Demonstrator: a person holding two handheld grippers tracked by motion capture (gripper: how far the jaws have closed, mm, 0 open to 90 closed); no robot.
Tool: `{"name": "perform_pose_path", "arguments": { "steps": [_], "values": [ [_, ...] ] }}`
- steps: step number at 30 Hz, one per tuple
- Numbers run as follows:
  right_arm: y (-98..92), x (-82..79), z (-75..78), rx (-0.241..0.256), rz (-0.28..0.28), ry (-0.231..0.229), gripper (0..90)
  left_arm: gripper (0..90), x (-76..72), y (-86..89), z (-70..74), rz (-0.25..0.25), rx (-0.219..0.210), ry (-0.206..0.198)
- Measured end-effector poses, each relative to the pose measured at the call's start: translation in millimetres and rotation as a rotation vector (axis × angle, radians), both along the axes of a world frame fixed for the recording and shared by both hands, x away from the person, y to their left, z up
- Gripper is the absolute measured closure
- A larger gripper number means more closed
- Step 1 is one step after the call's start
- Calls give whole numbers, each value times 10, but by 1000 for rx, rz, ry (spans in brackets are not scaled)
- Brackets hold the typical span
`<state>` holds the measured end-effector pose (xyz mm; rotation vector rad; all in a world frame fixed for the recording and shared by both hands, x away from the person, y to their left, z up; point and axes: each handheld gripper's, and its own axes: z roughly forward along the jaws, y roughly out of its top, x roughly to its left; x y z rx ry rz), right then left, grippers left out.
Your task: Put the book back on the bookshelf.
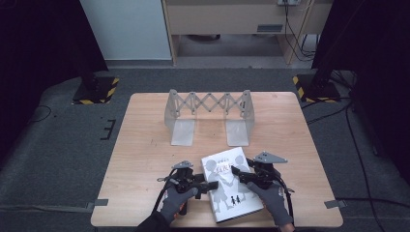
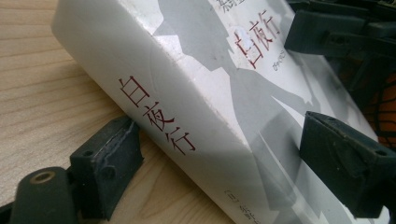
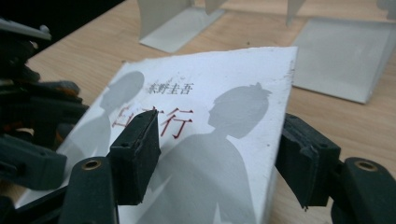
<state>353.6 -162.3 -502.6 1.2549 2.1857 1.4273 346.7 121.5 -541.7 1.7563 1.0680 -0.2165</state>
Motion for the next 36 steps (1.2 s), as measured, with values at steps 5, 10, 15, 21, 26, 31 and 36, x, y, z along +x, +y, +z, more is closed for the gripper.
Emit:
{"name": "perform_pose_path", "arguments": {
  "steps": [5,10,15,21,26,31,36],
  "values": [
    [-77,1,-100,-34,-18,62,328,137,-13,-11,5,7,16,-10],
    [-95,21,-150,36,-8,137,322,137,-9,-12,6,7,17,-10],
    [-104,37,-167,64,-5,150,334,137,12,-11,6,0,15,-7],
    [-85,51,-167,87,-17,166,360,149,21,-8,13,10,11,12],
    [-80,56,-121,121,-41,159,446,171,15,19,63,25,1,-3],
    [-97,37,-54,171,-52,122,483,240,12,82,176,50,-29,-41],
    [-82,5,7,232,-27,73,508,259,-15,61,247,28,-75,-72]
  ]
}}
